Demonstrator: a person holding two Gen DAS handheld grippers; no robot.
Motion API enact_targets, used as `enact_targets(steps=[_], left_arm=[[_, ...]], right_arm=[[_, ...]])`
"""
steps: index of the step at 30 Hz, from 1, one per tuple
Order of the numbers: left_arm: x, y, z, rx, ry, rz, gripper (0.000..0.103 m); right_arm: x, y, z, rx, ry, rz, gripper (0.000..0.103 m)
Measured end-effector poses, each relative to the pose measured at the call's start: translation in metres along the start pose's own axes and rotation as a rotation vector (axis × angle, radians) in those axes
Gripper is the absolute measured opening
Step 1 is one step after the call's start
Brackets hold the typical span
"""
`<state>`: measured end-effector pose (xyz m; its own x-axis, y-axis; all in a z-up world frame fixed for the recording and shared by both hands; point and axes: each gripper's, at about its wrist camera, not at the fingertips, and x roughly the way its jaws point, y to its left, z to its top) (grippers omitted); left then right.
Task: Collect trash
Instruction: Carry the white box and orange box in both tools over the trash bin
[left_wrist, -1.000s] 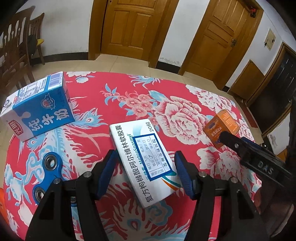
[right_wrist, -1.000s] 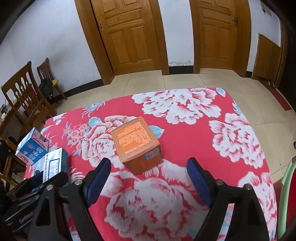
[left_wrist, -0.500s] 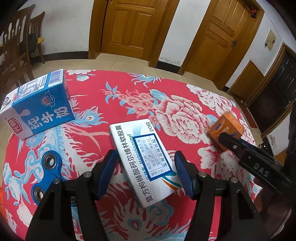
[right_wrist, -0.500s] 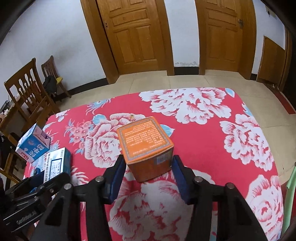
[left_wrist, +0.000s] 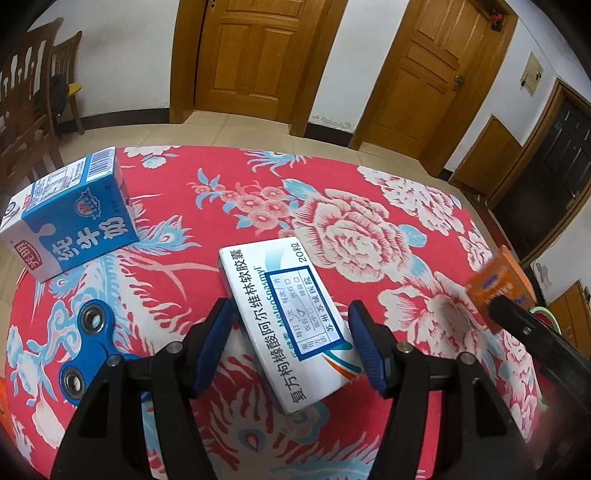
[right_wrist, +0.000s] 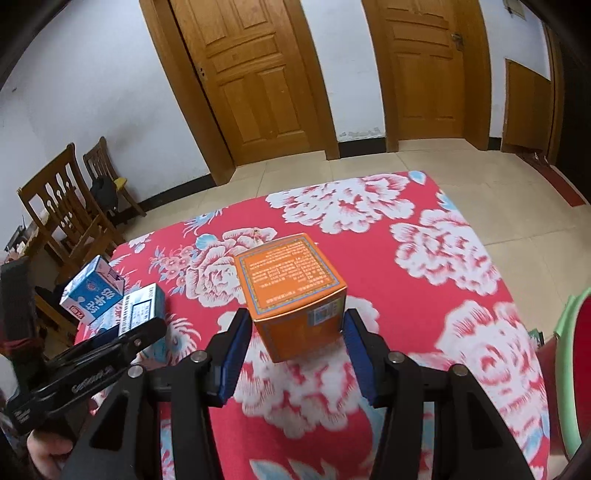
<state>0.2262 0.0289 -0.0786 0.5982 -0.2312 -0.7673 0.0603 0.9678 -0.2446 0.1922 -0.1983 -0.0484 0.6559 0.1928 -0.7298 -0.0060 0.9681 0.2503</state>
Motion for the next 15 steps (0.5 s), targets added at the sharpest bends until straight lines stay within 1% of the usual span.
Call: enact_targets(steps=[8,15], left_arm=[[-0.007,-0.013,-0.002,0.030,-0.018,-0.026,0.065],[-0.011,-0.028,-0.006,0.066,-0.024,-0.035,0.065]], right_arm=[[-0.040,-0.025,-0.022,0.065,-0.036,-0.019,0.054],[-0.069,-0.056,-0.042,0.128,-0.053,-0.067,0.054]])
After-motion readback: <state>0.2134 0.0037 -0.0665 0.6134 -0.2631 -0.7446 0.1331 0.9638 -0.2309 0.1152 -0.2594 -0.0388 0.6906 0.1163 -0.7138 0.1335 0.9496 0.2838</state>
